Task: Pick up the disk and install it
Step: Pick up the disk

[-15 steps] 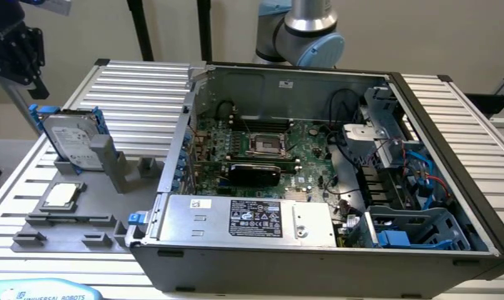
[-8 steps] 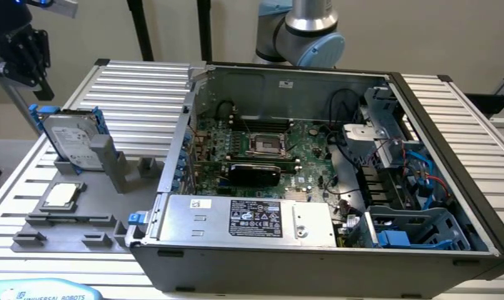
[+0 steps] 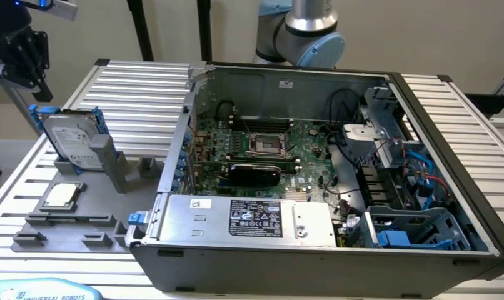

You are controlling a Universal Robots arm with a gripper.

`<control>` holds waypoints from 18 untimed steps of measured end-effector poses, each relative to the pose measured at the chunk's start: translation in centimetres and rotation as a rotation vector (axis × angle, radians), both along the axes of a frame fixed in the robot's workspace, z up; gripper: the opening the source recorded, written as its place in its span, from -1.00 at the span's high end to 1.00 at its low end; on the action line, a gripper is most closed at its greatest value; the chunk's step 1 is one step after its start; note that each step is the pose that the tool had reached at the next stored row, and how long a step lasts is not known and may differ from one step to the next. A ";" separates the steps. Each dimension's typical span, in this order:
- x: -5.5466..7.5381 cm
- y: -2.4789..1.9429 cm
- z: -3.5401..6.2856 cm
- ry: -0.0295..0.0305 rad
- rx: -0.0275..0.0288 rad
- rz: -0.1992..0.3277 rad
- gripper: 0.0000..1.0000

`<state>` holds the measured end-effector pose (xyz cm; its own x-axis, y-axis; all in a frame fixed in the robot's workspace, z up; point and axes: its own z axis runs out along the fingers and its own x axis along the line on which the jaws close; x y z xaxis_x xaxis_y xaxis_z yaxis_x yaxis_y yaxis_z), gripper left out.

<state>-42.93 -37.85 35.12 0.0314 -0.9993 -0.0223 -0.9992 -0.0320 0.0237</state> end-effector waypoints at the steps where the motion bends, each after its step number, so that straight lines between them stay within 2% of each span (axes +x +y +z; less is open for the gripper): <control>1: -0.1 0.01 -0.01 0.0010 -0.0001 -0.002 0.79; 6: -0.5 0.03 -0.04 0.0019 -0.0002 -0.011 0.76; 9: -0.6 0.03 -0.08 0.0017 -0.0001 -0.020 0.40; 10: -0.7 0.04 -0.12 0.0016 -0.0001 -0.024 0.40; 11: -0.7 0.04 -0.15 0.0018 -0.0003 -0.028 0.28; 14: -0.7 0.04 -0.38 0.0018 -0.0006 -0.038 0.16; 15: -0.7 0.05 -0.49 0.0018 -0.0007 -0.042 0.04; 18: -0.7 0.05 -0.92 0.0017 -0.0006 -0.054 0.04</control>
<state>-43.62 -37.80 34.20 -0.0229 -0.9995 -0.0216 -0.9994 0.0224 0.0254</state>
